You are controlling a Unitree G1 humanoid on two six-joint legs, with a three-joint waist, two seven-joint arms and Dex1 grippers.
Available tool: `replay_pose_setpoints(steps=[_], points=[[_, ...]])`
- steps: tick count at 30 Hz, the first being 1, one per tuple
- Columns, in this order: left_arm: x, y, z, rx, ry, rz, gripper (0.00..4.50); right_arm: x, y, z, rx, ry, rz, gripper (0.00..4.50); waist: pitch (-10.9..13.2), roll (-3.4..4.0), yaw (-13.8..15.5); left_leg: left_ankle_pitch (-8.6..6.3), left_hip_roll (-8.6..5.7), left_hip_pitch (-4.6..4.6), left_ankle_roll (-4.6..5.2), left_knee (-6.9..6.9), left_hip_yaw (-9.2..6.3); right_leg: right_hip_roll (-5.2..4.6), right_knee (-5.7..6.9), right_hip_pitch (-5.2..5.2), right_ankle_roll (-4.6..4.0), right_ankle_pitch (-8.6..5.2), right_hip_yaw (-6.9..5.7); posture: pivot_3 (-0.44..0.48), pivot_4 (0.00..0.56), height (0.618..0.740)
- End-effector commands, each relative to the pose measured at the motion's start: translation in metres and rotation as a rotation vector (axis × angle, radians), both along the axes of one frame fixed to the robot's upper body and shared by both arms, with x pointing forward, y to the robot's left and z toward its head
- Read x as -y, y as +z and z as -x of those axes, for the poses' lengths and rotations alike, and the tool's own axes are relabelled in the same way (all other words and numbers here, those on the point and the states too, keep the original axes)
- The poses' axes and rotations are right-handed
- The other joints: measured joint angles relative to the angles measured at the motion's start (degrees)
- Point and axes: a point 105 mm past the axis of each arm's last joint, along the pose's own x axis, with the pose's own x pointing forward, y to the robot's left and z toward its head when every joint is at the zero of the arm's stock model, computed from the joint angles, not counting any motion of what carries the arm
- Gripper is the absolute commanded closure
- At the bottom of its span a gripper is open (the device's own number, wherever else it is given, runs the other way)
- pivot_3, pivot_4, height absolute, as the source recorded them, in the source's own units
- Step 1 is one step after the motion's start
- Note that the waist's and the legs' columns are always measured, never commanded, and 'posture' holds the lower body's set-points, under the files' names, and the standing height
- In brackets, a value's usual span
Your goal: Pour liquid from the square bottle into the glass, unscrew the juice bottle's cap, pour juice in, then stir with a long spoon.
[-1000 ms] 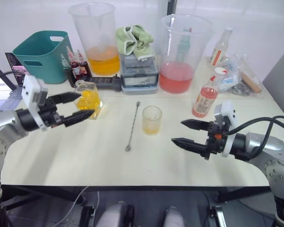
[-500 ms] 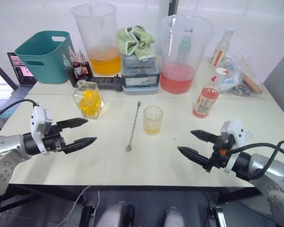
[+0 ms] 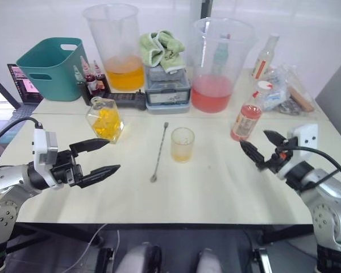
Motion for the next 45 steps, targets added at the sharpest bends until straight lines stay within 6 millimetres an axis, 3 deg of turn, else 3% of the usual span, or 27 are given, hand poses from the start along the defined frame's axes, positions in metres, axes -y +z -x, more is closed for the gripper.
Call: replay_pose_setpoints(steps=[1, 5, 10, 23, 30, 34, 38, 45], points=[[0.006, 0.015, 0.008, 0.073, -0.001, 0.024, 0.01, 0.014, 0.024, -0.022, 0.087, -0.078, 0.013, 0.00, 0.0, 0.01, -0.3, 0.00, 0.00, 0.00, 0.01, 0.01, 0.01, 0.00, 0.00, 0.00, 0.00, 0.00, 0.00, 0.000, 0.150, 0.736], [0.011, 0.017, 0.010, 0.078, 0.011, 0.044, 0.01, 0.016, 0.041, -0.057, 0.119, -0.103, 0.021, 0.00, 0.0, 0.04, -1.0, 0.00, -0.01, 0.00, 0.01, 0.00, -0.01, 0.07, -0.01, 0.00, 0.00, 0.00, 0.06, 0.000, 0.150, 0.736], [0.012, 0.018, 0.011, 0.085, 0.036, 0.054, 0.01, 0.013, 0.053, -0.081, 0.144, -0.113, 0.038, 0.00, 0.0, 0.05, -1.3, 0.13, -0.01, 0.00, -0.20, -0.06, -0.03, 0.12, 0.01, -0.01, -0.01, 0.00, 0.11, 0.000, 0.150, 0.736], [0.012, 0.016, 0.014, 0.096, 0.077, 0.054, 0.01, 0.011, 0.048, -0.109, 0.110, -0.169, 0.034, 0.00, 0.0, 0.07, -1.4, 0.22, 0.00, -0.01, -0.35, -0.10, -0.01, 0.12, -0.03, -0.02, -0.01, 0.01, 0.14, 0.000, 0.150, 0.736], [0.012, 0.017, 0.013, 0.104, 0.088, 0.049, 0.00, 0.014, 0.037, -0.117, 0.077, -0.203, 0.014, 2.14, 0.0, 0.08, -1.5, 0.23, 0.00, 0.00, -0.38, -0.12, -0.01, 0.12, -0.02, -0.02, -0.01, 0.01, 0.14, 0.000, 0.150, 0.736], [0.012, 0.017, 0.013, 0.103, 0.088, 0.045, 0.00, 0.017, 0.045, -0.114, 0.107, -0.204, 0.003, 3.24, 0.0, 0.08, -1.3, 0.24, 0.00, 0.00, -0.39, -0.11, -0.04, 0.12, -0.03, 0.01, -0.01, 0.01, 0.14, 0.000, 0.150, 0.736], [0.013, 0.016, 0.011, 0.100, 0.080, 0.046, 0.00, 0.022, 0.055, -0.107, 0.135, -0.205, 0.005, 3.29, 0.0, 0.13, -1.2, 0.24, -0.01, -0.01, -0.39, -0.11, -0.03, 0.12, -0.04, 0.00, -0.01, 0.01, 0.16, 0.000, 0.150, 0.736], [0.018, 0.013, 0.005, 0.087, 0.026, 0.049, 0.00, 0.023, 0.077, -0.077, 0.161, -0.149, 0.009, 3.29, 0.1, 0.40, -1.2, 0.23, -0.01, -0.10, -0.38, -0.13, -0.05, 0.11, -0.04, -0.04, -0.01, 0.01, 0.15, 0.000, 0.150, 0.736]])
